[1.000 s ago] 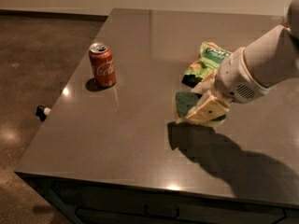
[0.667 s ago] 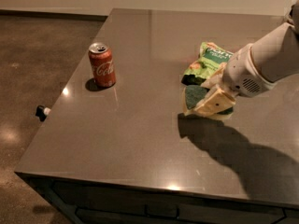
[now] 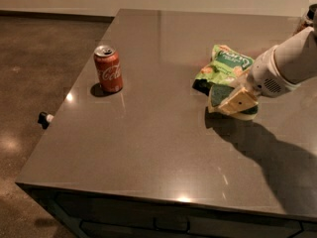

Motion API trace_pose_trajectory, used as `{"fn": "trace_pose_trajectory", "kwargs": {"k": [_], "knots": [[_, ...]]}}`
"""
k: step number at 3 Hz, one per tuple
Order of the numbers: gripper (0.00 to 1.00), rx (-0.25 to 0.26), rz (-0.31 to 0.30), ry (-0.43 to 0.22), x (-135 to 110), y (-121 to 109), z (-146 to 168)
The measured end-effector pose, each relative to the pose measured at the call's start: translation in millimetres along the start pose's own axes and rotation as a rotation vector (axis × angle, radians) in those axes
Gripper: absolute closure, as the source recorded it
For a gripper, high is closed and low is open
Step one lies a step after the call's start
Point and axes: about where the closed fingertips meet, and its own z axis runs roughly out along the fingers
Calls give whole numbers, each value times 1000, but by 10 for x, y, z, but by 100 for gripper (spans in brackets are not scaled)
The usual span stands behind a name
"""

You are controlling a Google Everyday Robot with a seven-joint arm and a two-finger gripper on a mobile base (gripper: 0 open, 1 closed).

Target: Move sponge near green rice chip bag

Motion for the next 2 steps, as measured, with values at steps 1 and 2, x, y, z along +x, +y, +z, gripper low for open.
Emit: {"fn": "trace_pose_trajectory", "kwargs": {"k": [1, 2], "knots": [[62, 35, 40, 17, 143, -204, -3], [38, 57, 67, 32, 261, -331, -66]]}}
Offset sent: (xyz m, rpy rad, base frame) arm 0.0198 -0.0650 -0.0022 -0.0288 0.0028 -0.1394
